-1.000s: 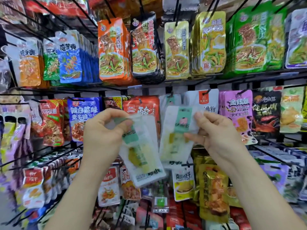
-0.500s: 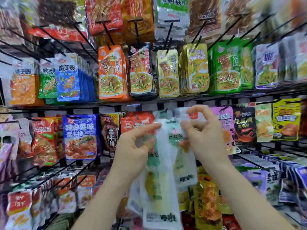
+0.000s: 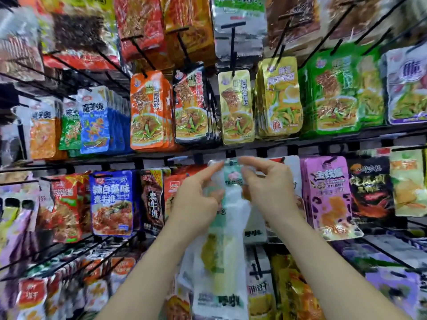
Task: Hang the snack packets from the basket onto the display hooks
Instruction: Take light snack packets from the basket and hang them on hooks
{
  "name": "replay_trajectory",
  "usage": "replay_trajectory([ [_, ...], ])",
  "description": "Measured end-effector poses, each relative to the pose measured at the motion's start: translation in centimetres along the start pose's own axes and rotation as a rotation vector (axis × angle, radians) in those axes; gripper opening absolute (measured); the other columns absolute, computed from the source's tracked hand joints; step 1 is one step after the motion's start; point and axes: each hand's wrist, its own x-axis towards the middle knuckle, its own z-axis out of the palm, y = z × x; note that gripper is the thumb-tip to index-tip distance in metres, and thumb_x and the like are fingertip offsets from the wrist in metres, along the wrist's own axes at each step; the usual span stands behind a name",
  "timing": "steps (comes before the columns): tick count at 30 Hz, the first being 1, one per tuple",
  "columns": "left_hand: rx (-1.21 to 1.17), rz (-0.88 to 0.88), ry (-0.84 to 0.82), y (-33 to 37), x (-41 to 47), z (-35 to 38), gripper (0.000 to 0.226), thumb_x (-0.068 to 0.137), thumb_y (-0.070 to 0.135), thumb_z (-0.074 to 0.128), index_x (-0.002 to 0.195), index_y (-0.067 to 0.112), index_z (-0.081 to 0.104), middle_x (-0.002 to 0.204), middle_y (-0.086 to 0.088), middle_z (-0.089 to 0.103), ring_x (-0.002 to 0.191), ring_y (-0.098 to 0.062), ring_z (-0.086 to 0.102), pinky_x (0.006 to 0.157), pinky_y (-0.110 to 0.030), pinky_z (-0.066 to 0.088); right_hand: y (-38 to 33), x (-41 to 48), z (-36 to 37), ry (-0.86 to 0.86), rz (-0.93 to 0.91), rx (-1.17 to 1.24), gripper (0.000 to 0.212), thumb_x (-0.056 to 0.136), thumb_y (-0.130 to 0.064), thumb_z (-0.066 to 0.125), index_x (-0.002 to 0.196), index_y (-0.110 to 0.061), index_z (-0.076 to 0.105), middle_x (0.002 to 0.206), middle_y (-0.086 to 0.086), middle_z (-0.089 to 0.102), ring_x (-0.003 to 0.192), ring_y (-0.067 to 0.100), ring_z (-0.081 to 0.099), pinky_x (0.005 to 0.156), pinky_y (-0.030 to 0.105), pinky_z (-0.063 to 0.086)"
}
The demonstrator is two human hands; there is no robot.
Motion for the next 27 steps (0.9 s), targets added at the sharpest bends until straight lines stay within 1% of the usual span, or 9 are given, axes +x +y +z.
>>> replay_trajectory([
  [2,0.04,-0.005,-0.023,-0.1,0.4,0.1,0.06,0.087,-0.002,0.061,0.136,0.031,0.051,0.123,0.011,0.06,0.096,0.002,0.055,0.074,-0.002,0.041,0.4,0.4,0.0,0.001,-0.038,-0.098,0.023,0.09,-0.009,0.06,0.104,-0.021,0.074,0.07,-0.012,0.068,0.038,0.002,0.049,0.046,0.018,0.042],
  [5,0.056,-0.049,-0.065,-0.3,0.6,0.3,0.06,0.089,0.001,0.061,0.138,0.034,0.048,0.124,0.007,0.058,0.08,0.004,0.055,0.064,-0.005,0.044,0.9,0.7,0.0,-0.009,-0.034,-0.134,0.025,0.09,-0.01,0.06,0.108,-0.021,0.073,0.078,-0.009,0.069,0.035,0.002,0.047,0.042,0.011,0.034],
  [9,0.103,-0.084,-0.115,-0.6,0.9,0.5,0.062,0.09,0.006,0.062,0.142,0.033,0.042,0.123,0.003,0.058,0.096,-0.004,0.055,0.069,-0.004,0.044,1.3,1.0,0.1,-0.035,-0.016,-0.177,0.03,0.089,-0.009,0.057,0.112,-0.021,0.072,0.085,-0.008,0.07,0.04,0.001,0.05,0.05,0.018,0.042],
  [13,0.085,-0.134,-0.135,-0.5,1.3,0.9,0.064,0.089,0.008,0.064,0.142,0.036,0.04,0.109,-0.002,0.057,0.071,-0.002,0.057,0.065,-0.016,0.052,1.3,1.6,-0.3,-0.133,0.002,-0.227,0.034,0.087,-0.008,0.056,0.114,-0.026,0.067,0.093,-0.007,0.067,0.046,0.002,0.052,0.05,0.021,0.045],
  [17,0.04,-0.153,-0.124,-0.6,1.7,1.4,0.064,0.089,0.007,0.064,0.143,0.033,0.04,0.11,-0.002,0.06,0.075,-0.002,0.055,0.072,-0.022,0.053,1.1,1.2,-1.3,-0.232,0.032,-0.252,0.036,0.088,-0.012,0.059,0.121,-0.028,0.063,0.091,-0.022,0.055,0.083,0.012,0.058,0.078,0.035,0.053],
  [19,0.017,-0.167,-0.126,-0.8,2.0,1.5,0.064,0.089,0.007,0.065,0.142,0.033,0.04,0.107,-0.005,0.062,0.08,-0.006,0.058,0.075,-0.023,0.054,0.7,0.2,-2.1,-0.146,-0.091,-0.331,0.034,0.089,-0.011,0.058,0.119,-0.027,0.064,0.099,-0.017,0.06,0.089,0.01,0.062,0.082,0.035,0.054],
  [22,-0.011,-0.169,-0.127,-1.1,2.2,1.6,0.065,0.087,0.006,0.066,0.141,0.033,0.042,0.113,-0.005,0.061,0.09,-0.014,0.063,0.082,-0.029,0.054,-0.5,-1.0,-2.6,-0.051,-0.292,-0.309,0.028,0.091,-0.008,0.056,0.106,-0.03,0.066,0.097,-0.012,0.067,0.087,0.0,0.062,0.076,0.019,0.051],
  [24,-0.043,-0.178,-0.119,-1.2,2.2,1.7,0.064,0.087,0.005,0.066,0.14,0.033,0.044,0.109,-0.009,0.064,0.086,-0.015,0.063,0.083,-0.034,0.054,-0.6,-0.7,-2.1,-0.184,-0.156,-0.168,0.033,0.092,-0.008,0.054,0.097,-0.039,0.062,0.096,-0.014,0.068,0.086,0.003,0.065,0.077,0.03,0.057],
  [27,-0.091,-0.196,-0.127,-1.5,2.0,1.9,0.064,0.088,0.004,0.065,0.14,0.034,0.043,0.085,-0.01,0.063,0.072,-0.012,0.058,0.075,-0.032,0.053,0.5,0.6,-1.4,-0.311,0.034,-0.136,0.039,0.093,-0.006,0.048,0.102,-0.043,0.055,0.106,-0.01,0.066,0.09,0.016,0.067,0.076,0.047,0.058],
])
